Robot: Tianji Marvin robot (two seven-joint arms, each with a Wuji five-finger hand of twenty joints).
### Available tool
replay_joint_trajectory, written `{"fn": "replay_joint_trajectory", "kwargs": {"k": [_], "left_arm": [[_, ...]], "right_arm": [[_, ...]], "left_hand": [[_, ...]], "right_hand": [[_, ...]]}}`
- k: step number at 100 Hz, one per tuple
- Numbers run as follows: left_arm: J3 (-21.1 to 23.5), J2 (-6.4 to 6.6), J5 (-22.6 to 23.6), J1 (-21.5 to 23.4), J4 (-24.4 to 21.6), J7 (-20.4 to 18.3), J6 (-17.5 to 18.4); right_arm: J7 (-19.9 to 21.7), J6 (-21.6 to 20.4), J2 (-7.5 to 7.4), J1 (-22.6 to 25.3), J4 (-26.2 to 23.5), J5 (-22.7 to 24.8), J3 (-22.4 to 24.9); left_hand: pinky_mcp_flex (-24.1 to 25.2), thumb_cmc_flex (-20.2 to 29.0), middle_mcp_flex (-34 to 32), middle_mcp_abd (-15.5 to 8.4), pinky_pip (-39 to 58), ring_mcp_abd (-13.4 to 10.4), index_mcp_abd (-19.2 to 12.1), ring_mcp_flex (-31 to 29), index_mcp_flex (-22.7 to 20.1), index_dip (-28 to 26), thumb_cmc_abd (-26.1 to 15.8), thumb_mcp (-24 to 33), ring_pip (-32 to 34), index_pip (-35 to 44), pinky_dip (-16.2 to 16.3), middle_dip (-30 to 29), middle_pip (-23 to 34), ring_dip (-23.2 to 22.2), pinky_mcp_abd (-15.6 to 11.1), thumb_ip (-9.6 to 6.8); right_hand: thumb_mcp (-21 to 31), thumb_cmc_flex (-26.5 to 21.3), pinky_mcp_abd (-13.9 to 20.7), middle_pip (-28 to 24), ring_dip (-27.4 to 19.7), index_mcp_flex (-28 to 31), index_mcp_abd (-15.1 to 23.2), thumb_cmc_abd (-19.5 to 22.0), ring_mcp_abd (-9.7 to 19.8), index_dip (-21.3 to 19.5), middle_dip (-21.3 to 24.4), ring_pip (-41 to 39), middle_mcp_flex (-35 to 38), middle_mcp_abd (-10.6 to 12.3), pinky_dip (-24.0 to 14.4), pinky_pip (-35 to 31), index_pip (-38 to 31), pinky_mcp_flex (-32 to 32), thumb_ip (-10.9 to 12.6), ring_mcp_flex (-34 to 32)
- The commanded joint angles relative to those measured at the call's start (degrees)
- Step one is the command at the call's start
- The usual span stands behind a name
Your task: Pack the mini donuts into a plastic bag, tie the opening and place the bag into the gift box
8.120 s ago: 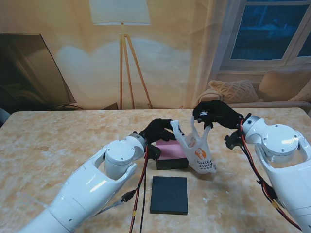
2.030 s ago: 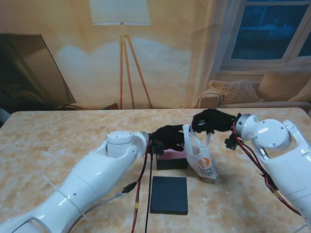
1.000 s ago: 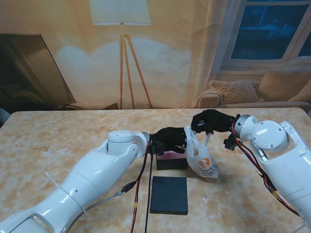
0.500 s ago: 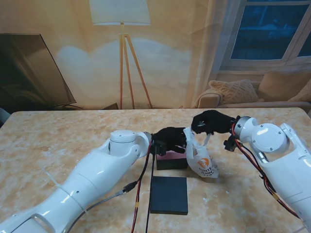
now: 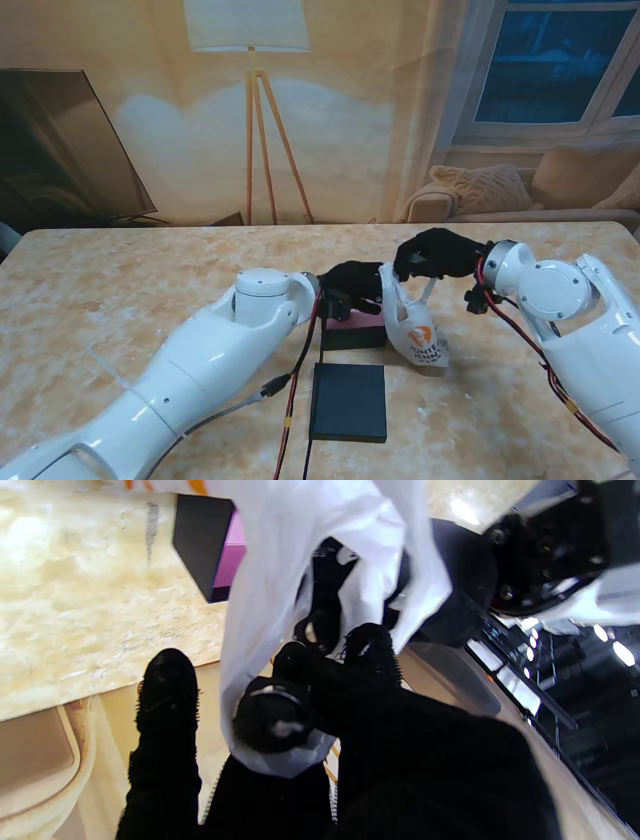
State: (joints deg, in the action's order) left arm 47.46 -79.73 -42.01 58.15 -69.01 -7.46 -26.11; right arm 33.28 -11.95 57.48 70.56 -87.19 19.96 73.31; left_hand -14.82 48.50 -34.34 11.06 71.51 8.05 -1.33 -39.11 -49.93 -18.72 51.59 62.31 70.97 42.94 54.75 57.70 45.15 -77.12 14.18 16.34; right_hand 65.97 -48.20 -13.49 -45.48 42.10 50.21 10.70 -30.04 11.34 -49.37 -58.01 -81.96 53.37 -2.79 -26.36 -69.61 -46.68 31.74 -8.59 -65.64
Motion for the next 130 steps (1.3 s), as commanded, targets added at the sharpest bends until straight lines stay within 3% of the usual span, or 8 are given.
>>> {"fn": "replay_joint_trajectory", "kwargs": {"k": [1, 33, 54, 69, 94, 103, 116, 130], "left_arm": [[-0.27, -0.53, -0.02, 0.01, -0.69, -1.02, -0.12], [-0.54, -1.25, -0.03, 0.04, -0.78, 1.55, -0.43], [-0.18, -2.02, 0.4, 0.4, -1.42, 5.88, -1.24], [-0.21, -2.01, 0.64, 0.37, -1.52, 6.06, -1.13], [-0.16, -2.36, -0.05, 0.37, -1.69, 7.09, -1.46], [0.34, -2.57, -0.84, 0.67, -2.15, 8.52, -1.97], [1.0, -3.01, -2.33, 1.05, -2.8, 10.93, -2.68], [1.25, -3.21, -3.25, 1.25, -3.09, 11.96, -2.69]], "right_arm": [[-0.01, -0.62, 0.05, 0.64, -0.65, 1.08, -0.12], [-0.08, -3.56, -0.35, 0.83, -1.02, 3.8, 0.22], [-0.24, -5.95, -0.64, 0.78, -0.88, 6.63, 0.24], [-0.94, -7.46, -0.77, 0.78, -1.15, 10.02, 0.04], [-0.63, -7.47, -0.84, 0.36, -0.98, 10.22, -0.81], [-0.28, -8.02, -0.98, 0.24, -0.89, 10.48, -0.94], [0.56, -8.72, -1.22, 0.15, -1.05, 10.82, -1.06], [0.61, -8.87, -1.26, 0.12, -1.09, 11.25, -1.13]], "left_hand": [[-0.4, -1.58, -1.25, -1.64, 1.43, -1.36, -1.73, -1.46, -2.88, 0.85, 3.63, 0.86, 2.15, 2.33, 0.0, 0.56, 1.26, 0.76, -0.59, 1.84], [0.5, -0.43, -1.0, -1.7, 0.68, -0.64, -2.27, -0.66, -3.73, 4.22, 6.01, -1.25, 1.58, 12.2, -0.11, 1.01, 1.46, 0.09, -0.37, 3.35], [0.97, -4.59, -1.0, -2.09, -0.09, -0.31, -1.49, -0.64, -2.68, 2.78, 5.15, 2.92, 1.35, 3.57, -0.27, 1.4, 2.3, 0.1, -0.07, 2.7], [1.36, -4.85, -0.99, -2.13, -0.85, 0.19, -1.35, -0.43, -2.52, 2.65, 4.85, 3.14, 0.71, 2.77, -0.55, 1.45, 2.39, 0.22, 0.34, 2.43], [1.57, -4.25, -1.25, -2.05, -1.12, 0.73, -0.95, -0.45, -2.54, 2.53, 3.9, 1.45, 0.51, 2.8, -0.54, 1.63, 2.77, 0.05, 0.48, 2.68], [2.09, -3.16, -1.28, -1.87, -1.21, 1.15, -0.45, -0.22, -2.49, 2.74, 2.23, -1.56, 0.47, 4.08, -0.36, 1.73, 2.92, -0.19, 0.58, 2.99], [2.51, -0.05, -1.85, -1.89, -1.17, 1.8, -0.08, -0.42, -3.27, 4.76, -2.66, -8.12, 1.08, 9.99, 0.18, 2.12, 3.75, -0.42, 0.72, 1.34], [2.5, 3.1, -3.01, -1.9, -1.29, 1.82, 0.46, -0.69, -3.24, 5.3, -7.23, -12.64, 1.45, 11.19, 0.19, 8.73, 2.81, -0.17, 0.74, -0.49]], "right_hand": [[5.2, -4.76, -0.58, -8.26, 1.34, 1.17, -0.49, 3.39, 0.9, 1.15, -1.5, -1.9, 6.66, 7.21, -1.42, -1.52, 0.89, 0.35, 4.53, -0.62], [5.84, -4.91, -0.79, -7.81, 1.29, 2.32, -0.13, 2.59, 0.5, 5.01, -1.55, -1.85, 7.24, 7.37, -1.18, -1.37, 3.42, 0.51, 3.88, -0.77], [5.17, -5.07, -0.56, -7.78, 1.28, 1.94, 3.09, 3.3, 0.78, 7.82, -1.97, -1.54, 6.66, 8.13, -1.1, -1.34, 4.76, 0.63, 3.49, -0.76], [5.06, -4.78, -0.07, -7.87, 1.44, -0.06, 4.14, 3.41, 1.56, 10.68, -1.81, -1.2, 6.39, 8.55, -1.1, -1.39, 6.32, 1.04, 3.52, -0.78], [4.86, -4.69, 0.14, -7.97, 1.49, -3.08, 4.59, 3.63, 1.84, 13.92, -1.63, -1.02, 6.22, 8.55, -1.07, -1.3, 8.22, 1.06, 3.59, -0.72], [4.67, -4.65, 0.33, -7.99, 1.48, -3.65, 5.18, 3.78, 2.13, 14.65, -1.63, -0.89, 6.05, 8.54, -1.08, -1.33, 8.07, 1.17, 3.6, -0.64], [4.28, -4.48, 0.6, -7.84, 1.42, -5.17, 5.82, 4.03, 2.59, 15.77, -1.57, -0.62, 5.68, 8.86, -1.06, -1.32, 8.37, 1.26, 3.63, -0.52], [3.96, -4.48, 0.77, -7.7, 1.4, -6.06, 6.07, 4.21, 2.77, 16.63, -1.49, -0.44, 5.45, 8.99, -1.0, -1.21, 8.36, 1.31, 3.66, -0.44]]}}
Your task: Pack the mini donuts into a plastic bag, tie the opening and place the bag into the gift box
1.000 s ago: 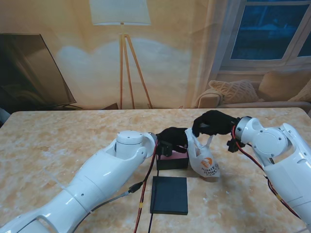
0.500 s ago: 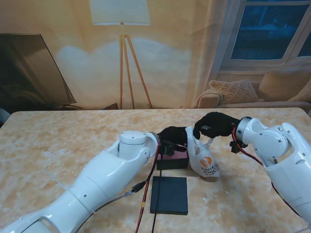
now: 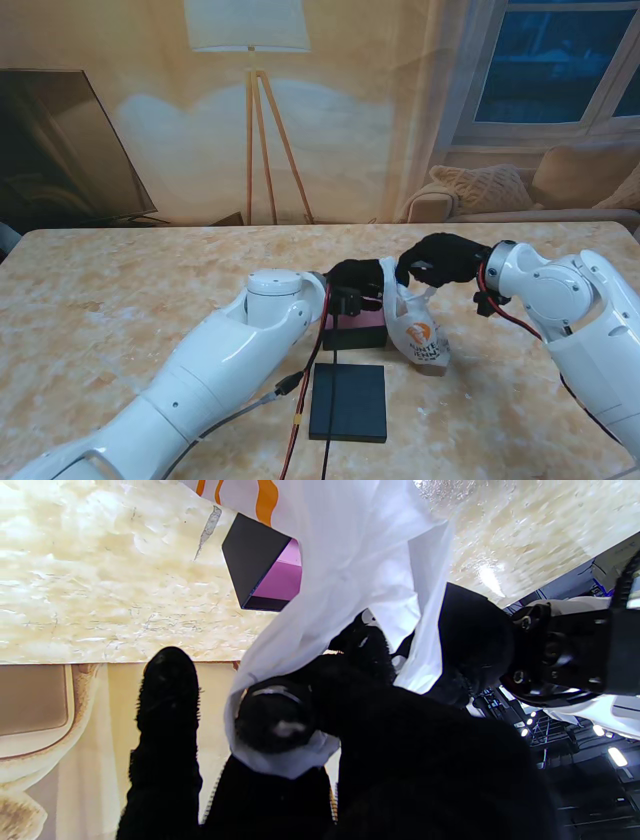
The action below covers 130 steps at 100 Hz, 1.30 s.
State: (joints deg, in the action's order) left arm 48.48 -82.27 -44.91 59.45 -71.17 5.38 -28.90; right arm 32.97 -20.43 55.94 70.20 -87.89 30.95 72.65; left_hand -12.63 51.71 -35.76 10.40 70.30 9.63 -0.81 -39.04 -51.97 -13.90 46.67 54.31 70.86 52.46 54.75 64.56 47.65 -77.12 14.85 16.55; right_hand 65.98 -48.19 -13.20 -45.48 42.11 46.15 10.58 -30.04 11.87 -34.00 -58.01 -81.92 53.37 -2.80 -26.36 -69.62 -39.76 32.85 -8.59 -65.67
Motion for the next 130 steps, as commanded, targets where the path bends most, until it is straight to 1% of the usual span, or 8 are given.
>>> {"fn": "replay_joint_trajectory", "kwargs": {"k": [1, 47, 57, 68, 88, 97, 106, 130], "left_arm": [[0.26, -0.68, -0.44, -0.03, -0.96, -0.81, 0.09], [0.87, -0.31, -2.5, 0.52, -1.65, -1.44, 0.83], [0.62, -0.16, -1.54, 0.37, -1.39, -2.22, 1.07], [0.13, 0.17, -0.43, 0.0, -0.71, -4.41, 1.71], [-0.67, 0.71, 1.1, -0.5, -0.13, -7.35, 2.44], [-0.61, 0.63, 0.84, -0.45, -0.28, -7.03, 2.38], [-0.29, 0.4, 0.0, -0.22, -0.86, -5.68, 1.57], [0.32, -0.23, -2.12, 0.23, -1.73, -2.62, 0.14]], "right_arm": [[0.93, -0.37, 0.29, 0.48, -0.4, 0.25, -0.47], [0.65, 0.85, 0.46, 0.96, -0.97, -0.18, -0.15], [0.64, 1.15, 0.49, 0.97, -1.05, -0.16, -0.18], [0.28, 1.78, 0.63, 1.0, -1.2, -0.38, -0.27], [0.21, 1.83, 0.61, 0.76, -1.33, 0.53, -0.69], [0.0, 1.27, 0.59, 0.72, -1.47, 1.38, -0.84], [-0.19, 0.3, 0.5, 0.78, -1.75, 2.71, -0.7], [-1.22, -0.61, 0.57, 1.08, -1.96, 4.43, -0.47]], "left_hand": [[0.32, -0.11, -1.62, -1.21, -0.1, 0.24, -0.03, -0.75, -1.19, 0.47, -2.51, -4.73, 1.55, 1.67, 0.18, 1.92, 0.29, -0.17, 0.06, -0.72], [5.12, 2.09, 1.38, 1.0, -6.94, 2.9, 5.6, 3.42, 2.26, -17.28, -9.01, -11.71, -4.01, -2.32, -1.44, 0.94, -6.48, 1.36, 1.39, -3.72], [4.87, 0.66, 2.75, 0.6, -7.04, 2.75, 4.7, 3.37, 2.23, -12.78, -5.89, -10.66, -4.1, -3.2, -1.14, -9.07, -4.63, 1.37, 1.38, -2.47], [4.8, -0.68, 3.49, 0.39, -7.07, 1.98, 5.1, 3.52, 3.3, -7.44, -3.1, -6.19, -4.67, -11.58, -1.09, -10.61, -5.51, 1.54, 1.37, -1.58], [4.81, -6.42, 4.1, 0.6, -7.6, 1.45, 3.67, 3.89, 4.02, -8.54, -2.23, 2.66, -5.25, -19.57, -1.43, -11.04, -6.22, 1.49, 1.3, -3.31], [5.16, -8.18, 4.11, 0.89, -8.04, 1.67, 2.68, 4.19, 3.9, -8.9, -2.9, 1.79, -4.98, -19.48, -1.61, -10.32, -5.46, 0.91, 1.37, -2.39], [5.74, -5.02, 3.84, 1.05, -8.31, 2.23, 1.28, 4.16, 2.8, -8.98, -2.98, -3.25, -4.11, -14.99, -1.27, -8.94, -4.5, -0.2, 1.46, -0.31], [6.26, -1.75, 3.23, 0.56, -9.15, 2.4, 2.0, 3.62, 0.55, -7.83, -3.44, -6.6, -3.58, 2.57, -1.44, -8.41, -3.71, -0.13, 1.57, -0.95]], "right_hand": [[3.93, -4.49, 0.48, -7.68, 1.39, -2.09, 6.17, 4.25, 2.25, 1.33, -1.48, -0.47, 5.44, 9.01, -0.99, -1.2, 1.45, 0.2, 3.66, -0.41], [2.4, -4.66, 0.88, -6.98, 0.88, -5.1, 5.3, 4.76, 2.83, 3.36, -0.99, 1.2, 4.47, 9.09, -0.87, -1.08, 2.15, 0.39, 3.42, 0.18], [2.25, -4.8, 0.9, -7.19, 0.88, -7.44, 4.81, 4.99, 2.87, 3.94, -1.17, 1.29, 4.41, 8.92, -0.86, -1.07, 3.32, 0.37, 3.47, 0.24], [2.03, -4.98, 0.87, -7.44, 1.0, -9.6, 4.56, 5.26, 2.94, 4.34, -1.42, 1.05, 4.18, 8.83, -0.89, -1.1, 4.25, 0.29, 3.56, 0.43], [1.81, -5.01, 0.85, -7.6, 1.02, -10.29, 5.03, 5.51, 3.17, 4.53, -1.34, 0.88, 4.13, 8.98, -0.97, -1.21, 4.37, 0.3, 3.72, 0.47], [1.85, -4.98, 0.86, -7.99, 1.08, -9.62, 5.62, 5.6, 3.33, 4.4, -1.64, 0.68, 3.99, 9.01, -0.99, -1.22, 3.82, 0.28, 3.78, 0.45], [1.77, -4.92, 0.92, -7.92, 1.06, -8.95, 6.06, 5.75, 3.36, 4.31, -1.62, 0.64, 3.91, 9.32, -1.01, -1.26, 3.33, 0.36, 3.76, 0.48], [1.71, -4.44, 1.29, -7.56, 0.88, -9.12, 5.56, 5.67, 3.8, 4.46, -1.42, 0.99, 3.83, 9.46, -0.99, -1.31, 3.29, 0.68, 3.72, 0.51]]}}
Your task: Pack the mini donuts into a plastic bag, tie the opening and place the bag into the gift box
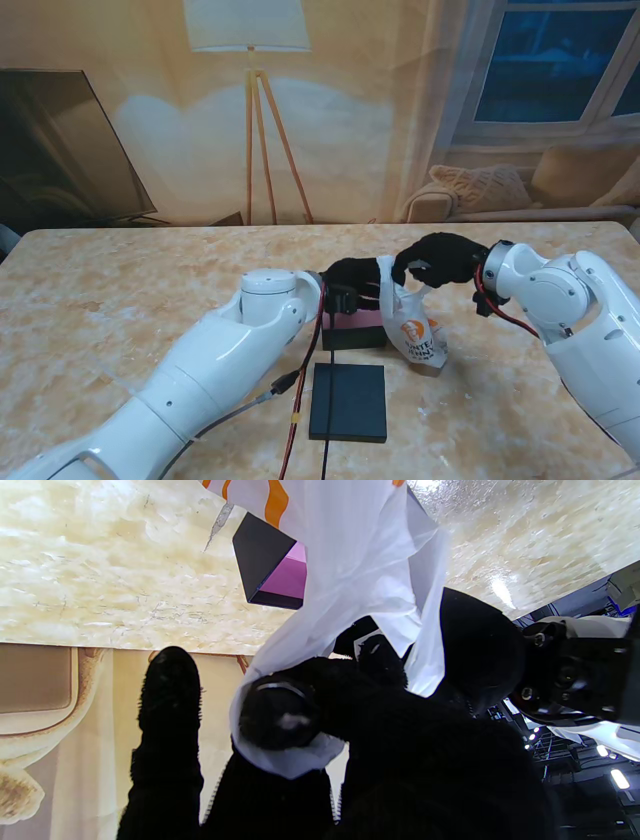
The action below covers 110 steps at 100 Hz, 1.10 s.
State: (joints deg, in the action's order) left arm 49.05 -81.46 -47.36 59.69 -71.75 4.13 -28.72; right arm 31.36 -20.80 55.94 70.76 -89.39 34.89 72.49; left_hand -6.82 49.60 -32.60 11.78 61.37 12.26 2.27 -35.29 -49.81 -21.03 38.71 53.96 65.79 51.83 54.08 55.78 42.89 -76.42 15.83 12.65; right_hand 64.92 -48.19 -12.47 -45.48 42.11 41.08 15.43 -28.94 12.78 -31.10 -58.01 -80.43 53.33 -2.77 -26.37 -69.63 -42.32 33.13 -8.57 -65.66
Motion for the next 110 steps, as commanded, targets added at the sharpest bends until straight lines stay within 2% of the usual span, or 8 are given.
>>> {"fn": "replay_joint_trajectory", "kwargs": {"k": [1, 12, 21, 31, 48, 82, 96, 110], "left_arm": [[-0.24, -1.05, 0.31, 0.01, -1.14, -1.31, -0.03], [-0.15, -1.1, 0.02, 0.16, -1.2, -0.94, 0.29], [-0.05, -1.0, 0.06, 0.27, -1.22, -1.06, 0.62], [-0.03, -0.89, 0.47, 0.28, -1.23, -1.18, 0.73], [0.11, -0.77, 0.69, 0.27, -1.26, -1.39, 0.69], [-0.05, -0.23, 2.25, -0.03, -1.0, -3.52, 0.21], [-0.09, -0.18, 3.09, -0.08, -1.0, -3.36, 0.08], [-0.03, -0.11, 3.28, -0.01, -1.17, -3.28, -0.02]], "right_arm": [[0.29, -0.22, 0.59, 0.53, -0.44, 0.54, -0.32], [-0.18, 0.39, 0.73, 0.74, -0.28, 0.46, -0.21], [-0.94, 0.82, 0.9, 1.0, -0.06, 0.49, 0.08], [-1.38, 1.21, 1.04, 1.21, 0.09, -0.3, 0.43], [-1.54, 1.33, 1.12, 1.31, 0.14, -1.4, 0.79], [-3.17, 1.85, 1.58, 2.04, 0.0, -3.42, 1.75], [-4.23, 2.09, 1.86, 2.56, -0.08, -4.36, 2.23], [-5.86, 3.09, 2.29, 2.87, 0.0, -4.81, 2.11]], "left_hand": [[0.45, 0.47, 0.08, -0.78, -0.22, -0.25, -0.93, -0.11, -1.52, -0.81, 4.4, -6.33, 1.44, 3.33, -0.77, 0.32, 1.0, -0.81, 0.58, 2.89], [0.53, 1.84, 0.39, -0.44, -0.39, 0.06, 0.96, 0.27, -0.44, -4.42, 2.3, -8.12, 0.52, 3.25, -0.9, -0.62, 0.12, -0.18, 0.69, 1.61], [0.53, 3.22, 1.1, 0.52, -0.38, 0.41, 4.0, 0.87, 2.03, -12.53, -0.79, -9.46, -1.08, 2.55, -0.91, -1.72, -1.31, 0.81, 0.69, -0.24], [0.51, 2.27, 1.17, 1.96, -1.29, 1.66, 6.39, 1.37, 4.74, -21.78, -2.12, -5.7, -4.59, 2.7, -1.55, -0.88, -4.3, 3.13, 0.9, -2.13], [0.22, 0.69, 0.52, 3.55, -2.73, 3.79, 8.96, 1.33, 7.26, -29.19, -3.23, -0.98, -7.98, 4.11, -2.82, -2.78, -7.54, 5.92, 1.95, -3.76], [-1.77, 2.47, -1.64, 6.81, -2.64, 5.24, 10.65, -1.48, 12.46, -37.44, -4.48, -0.63, -11.63, 8.45, -3.33, -10.44, -10.3, 9.69, 3.62, -3.73], [-1.99, 2.99, -1.87, 7.05, -2.26, 5.38, 10.77, -1.75, 13.82, -38.52, -5.12, -1.22, -11.9, 9.66, -3.55, -9.75, -10.17, 10.44, 3.33, -3.72], [-1.86, 3.15, -2.19, 6.89, -2.37, 5.56, 10.8, -2.09, 14.18, -38.44, -5.43, -1.77, -12.56, 9.82, -3.8, -9.58, -10.48, 11.24, 3.66, -3.69]], "right_hand": [[2.79, -4.42, 0.52, -7.52, 0.85, -4.07, 0.63, 4.55, 2.93, 1.57, -1.37, -0.45, 3.89, 9.43, -0.98, -1.3, 5.87, 0.43, 3.72, 0.51], [2.68, -3.94, 0.59, -6.56, 0.35, -4.69, -0.05, 4.1, 3.06, 1.74, -0.28, 0.72, 3.83, 9.36, -0.9, -1.28, 6.36, 0.58, 3.5, 0.51], [1.63, -3.55, 0.71, -4.84, -0.95, -5.07, -1.44, 2.67, 2.07, 1.6, 1.69, 4.11, 3.44, 8.72, -0.72, -1.14, 6.79, 0.58, 2.19, 0.89], [-2.54, -1.83, -0.01, -1.68, -2.06, -5.64, -2.83, 0.93, 0.12, 1.14, 3.73, 8.27, 2.01, 7.0, -0.33, -0.12, 7.81, -0.42, -0.85, 2.52], [-10.22, 0.7, -0.58, 0.12, -2.05, -5.81, -3.24, 2.36, -0.98, 0.38, 3.93, 10.49, 1.6, 6.23, -0.3, 0.43, 9.16, -1.02, -2.08, 3.33], [-21.94, 4.98, -1.78, 1.84, -2.64, -12.08, -3.14, 8.44, -2.86, 3.57, 5.07, 14.37, -1.1, 4.76, -0.15, 1.54, 8.67, -2.38, -0.11, 5.52], [-24.73, 5.22, -2.12, 2.34, -2.72, -14.18, -2.78, 10.01, -3.58, -0.75, 5.4, 15.8, -2.46, 4.06, -0.11, 2.07, 4.95, -2.86, 1.0, 6.48], [-21.13, 2.86, -1.57, 0.56, -2.24, -15.57, -5.36, 6.23, -2.09, -8.69, 4.57, 14.65, -1.51, 5.57, 0.0, 1.91, -4.07, -1.92, -0.18, 5.31]]}}
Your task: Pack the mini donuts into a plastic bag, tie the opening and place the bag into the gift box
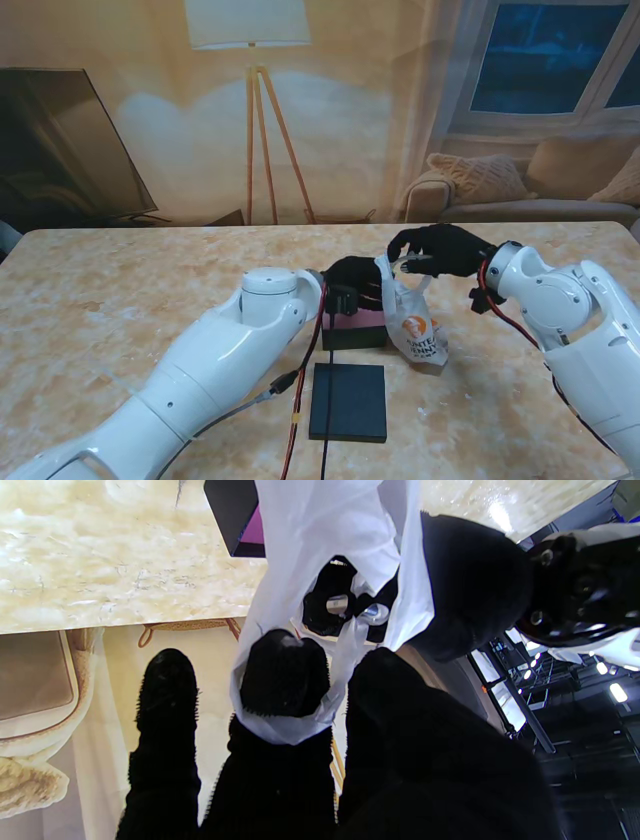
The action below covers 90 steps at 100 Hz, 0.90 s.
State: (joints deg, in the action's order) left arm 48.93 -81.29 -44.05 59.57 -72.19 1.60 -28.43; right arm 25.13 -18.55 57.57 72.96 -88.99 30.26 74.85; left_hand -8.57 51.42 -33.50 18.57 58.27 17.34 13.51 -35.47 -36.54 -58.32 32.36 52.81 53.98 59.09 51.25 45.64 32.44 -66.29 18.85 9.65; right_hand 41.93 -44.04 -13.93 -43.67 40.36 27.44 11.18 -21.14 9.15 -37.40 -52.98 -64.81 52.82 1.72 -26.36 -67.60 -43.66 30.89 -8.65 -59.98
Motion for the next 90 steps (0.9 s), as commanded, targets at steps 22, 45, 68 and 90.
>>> {"fn": "replay_joint_trajectory", "kwargs": {"k": [22, 45, 68, 90], "left_arm": [[0.08, -0.26, 0.28, 0.13, -0.84, -0.57, -0.3], [0.17, -0.3, 0.29, 0.14, -1.01, -0.08, -0.05], [0.1, -0.27, 0.58, 0.21, -1.08, -0.03, -0.03], [-0.47, -0.34, 2.52, -0.18, -0.56, 0.14, 0.53]], "right_arm": [[-2.14, 2.44, 1.31, 0.72, -0.24, -0.48, -0.34], [-2.22, 2.97, 1.38, 0.75, -0.16, -0.81, -0.44], [-2.57, 4.05, 1.58, 0.0, 0.65, -1.3, -1.59], [-2.54, 3.61, 1.61, -0.54, 1.17, -1.81, -2.15]], "left_hand": [[0.12, 1.77, -1.24, -0.05, 0.7, 0.37, -0.8, -1.65, 1.48, -1.05, 0.5, -1.38, -1.09, 2.74, -1.15, 0.87, -0.02, 1.56, 0.53, -0.66], [0.53, 2.18, -1.8, -0.82, 0.4, 0.55, -1.83, -1.42, 1.29, 2.25, -1.06, -4.58, -1.5, 0.81, -1.5, 0.39, -0.62, 2.07, 0.42, -0.6], [1.06, 4.18, -1.48, -2.01, 0.02, 0.22, -2.58, -0.86, -0.88, 10.49, 0.6, -12.51, -2.08, -2.22, -1.46, -4.24, -0.15, 2.11, 0.26, 0.9], [1.67, -2.14, 1.0, -2.05, 0.23, -1.1, -1.34, 0.96, -6.14, 23.83, 6.04, -7.44, -1.47, -18.47, -0.53, -6.61, -1.31, 0.42, -0.52, 3.91]], "right_hand": [[4.51, -1.93, 0.51, -3.07, -0.27, -2.28, -1.59, -2.71, 2.48, -4.91, -0.17, -2.55, -0.14, 2.07, 0.33, -0.49, -4.71, 1.34, -0.82, -1.59], [6.79, -5.21, 2.16, -5.6, 0.11, 1.55, -1.4, -4.99, 3.96, -6.92, 0.18, -5.19, 2.23, 3.97, 0.92, -0.75, -7.6, 3.07, -1.6, -3.91], [8.01, -6.18, 3.1, -5.65, -0.51, 6.51, 2.18, -5.56, 3.65, -12.39, 1.69, -4.72, 4.3, 3.84, 1.72, -0.81, -13.5, 4.6, -2.44, -5.96], [7.96, -6.81, 4.46, -6.12, -0.41, 6.53, 1.88, -5.06, 3.83, -12.95, 1.72, -4.88, 4.26, 3.74, 2.29, -0.33, -14.07, 5.02, -2.22, -6.34]]}}
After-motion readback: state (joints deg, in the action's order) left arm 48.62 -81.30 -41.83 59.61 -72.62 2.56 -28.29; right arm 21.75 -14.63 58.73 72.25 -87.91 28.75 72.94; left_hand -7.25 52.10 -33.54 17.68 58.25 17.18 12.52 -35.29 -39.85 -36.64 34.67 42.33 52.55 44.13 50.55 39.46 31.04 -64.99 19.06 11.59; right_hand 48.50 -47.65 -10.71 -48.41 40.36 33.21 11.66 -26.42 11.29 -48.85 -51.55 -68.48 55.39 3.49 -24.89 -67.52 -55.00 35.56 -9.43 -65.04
